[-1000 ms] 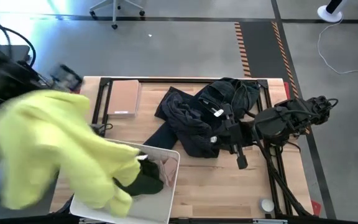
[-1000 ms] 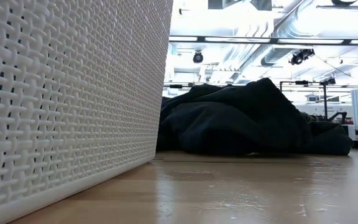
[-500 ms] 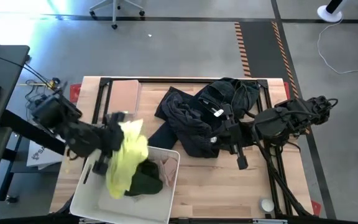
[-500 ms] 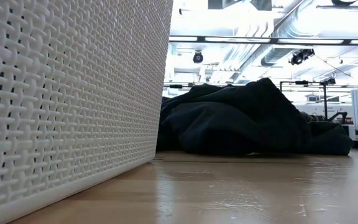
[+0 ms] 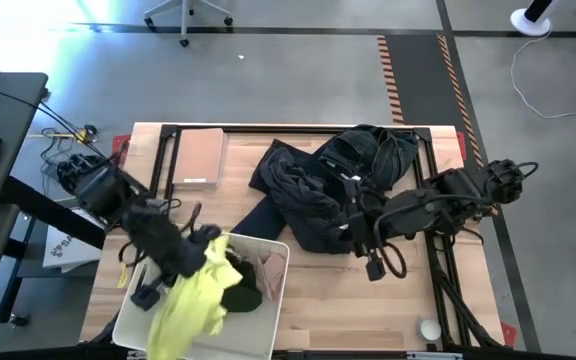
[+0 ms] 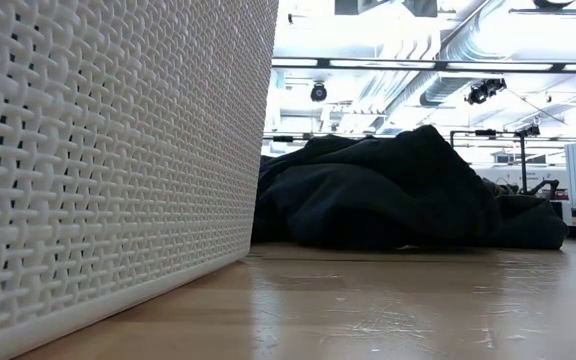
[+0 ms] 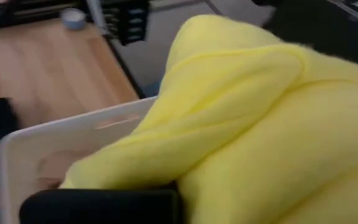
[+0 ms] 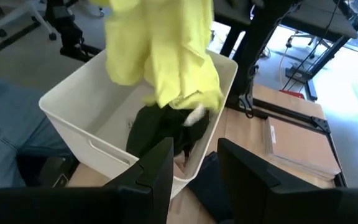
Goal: Sort clothes
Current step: Put the yellow shirt into the white bin
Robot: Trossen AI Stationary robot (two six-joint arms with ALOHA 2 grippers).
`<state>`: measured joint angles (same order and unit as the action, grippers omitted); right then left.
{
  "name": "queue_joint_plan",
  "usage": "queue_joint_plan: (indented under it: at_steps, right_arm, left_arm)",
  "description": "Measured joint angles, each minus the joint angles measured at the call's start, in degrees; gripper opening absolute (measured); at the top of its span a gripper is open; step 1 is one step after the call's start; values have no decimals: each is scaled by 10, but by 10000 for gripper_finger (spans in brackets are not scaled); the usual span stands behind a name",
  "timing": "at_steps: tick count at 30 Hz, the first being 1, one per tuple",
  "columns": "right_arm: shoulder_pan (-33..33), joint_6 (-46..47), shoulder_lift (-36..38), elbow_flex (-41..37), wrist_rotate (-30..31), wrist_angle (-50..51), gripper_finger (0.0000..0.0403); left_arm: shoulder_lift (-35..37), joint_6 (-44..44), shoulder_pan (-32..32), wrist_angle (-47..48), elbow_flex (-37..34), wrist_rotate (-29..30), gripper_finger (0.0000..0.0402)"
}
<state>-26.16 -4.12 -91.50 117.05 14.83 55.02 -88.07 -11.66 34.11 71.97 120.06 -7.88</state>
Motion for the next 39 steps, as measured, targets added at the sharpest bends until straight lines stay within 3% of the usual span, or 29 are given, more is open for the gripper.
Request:
queue_joint_plan:
  at_steps: [5,12,16,21,26,33,39]
  right_arm:
    - [-10,-4,0,0,2,0,122]
    - [-29,-13,0,0,17,2,122]
    - [-36,-13,0,0,17,6,122]
    - [-37,-13,0,0,17,6,122]
    - [-34,-23,0,0,17,5,122]
    - [-31,-22,0,0,17,5,122]
    - [-31,-22,0,0,17,7,122]
  left_arm:
    - [48,4,-50,-67,-115,-14,34]
    - [120,-87,-107,-223,-397,-143,35]
    - [135,-157,-126,-193,-499,-135,35]
    - [129,-208,-131,-158,-576,-140,42]
    - [130,-212,-131,-165,-590,-177,92]
    - [130,-208,-132,-162,-530,-231,184]
    - [130,-212,-132,-101,-435,-226,203]
